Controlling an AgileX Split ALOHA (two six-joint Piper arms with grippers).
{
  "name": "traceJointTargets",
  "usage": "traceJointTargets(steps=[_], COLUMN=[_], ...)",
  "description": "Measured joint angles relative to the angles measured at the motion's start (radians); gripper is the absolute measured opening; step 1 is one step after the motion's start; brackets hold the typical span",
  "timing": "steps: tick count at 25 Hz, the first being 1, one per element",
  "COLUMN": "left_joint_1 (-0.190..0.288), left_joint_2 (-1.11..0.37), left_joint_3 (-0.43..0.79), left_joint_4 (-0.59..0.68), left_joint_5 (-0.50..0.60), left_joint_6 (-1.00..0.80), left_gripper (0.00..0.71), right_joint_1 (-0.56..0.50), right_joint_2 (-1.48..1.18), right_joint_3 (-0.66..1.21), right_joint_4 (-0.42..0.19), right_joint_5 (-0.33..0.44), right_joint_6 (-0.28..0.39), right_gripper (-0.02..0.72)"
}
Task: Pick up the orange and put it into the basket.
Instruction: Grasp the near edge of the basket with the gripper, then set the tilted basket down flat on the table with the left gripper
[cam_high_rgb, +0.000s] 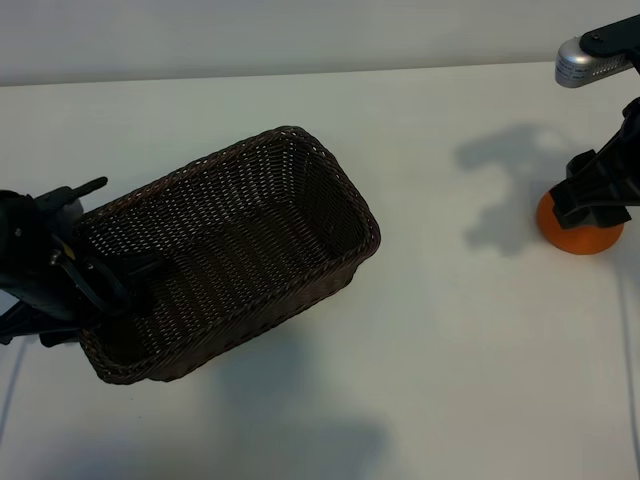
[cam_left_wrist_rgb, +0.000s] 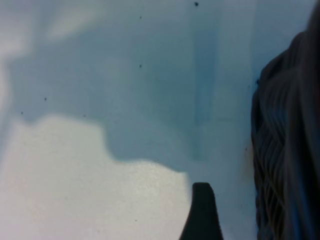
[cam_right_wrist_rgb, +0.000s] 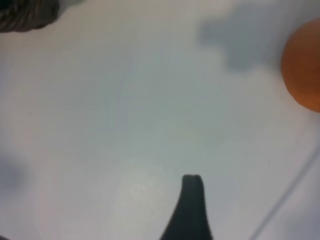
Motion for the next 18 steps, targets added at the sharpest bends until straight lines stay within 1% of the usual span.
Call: traceJointTargets(steps=[3, 6, 7, 18], left_joint_1=[0.000, 0.001, 0.002, 0.002], left_joint_2=[0.000, 0.000, 0.000, 0.000], left_joint_3=[0.000, 0.000, 0.000, 0.000], left_joint_4=[-0.001, -0.013, -0.013, -0.013], left_joint_5=[-0.001, -0.007, -0.017, -0.024], left_joint_6=[0.009, 0.004, 0.008, 0.050], left_gripper=[0.535, 0.436, 0.419, 0.413], right_joint_1=[0.000, 0.000, 0.000, 0.000], right_joint_2=[0.000, 0.000, 0.000, 0.000], right_joint_3=[0.000, 0.000, 0.000, 0.000], right_joint_4=[0.000, 0.000, 0.000, 0.000], right_joint_5=[0.000, -0.001, -0.001, -0.001], right_joint_6=[0.000, 0.000, 0.000, 0.000], right_gripper=[0.595, 0.595, 0.595, 0.595])
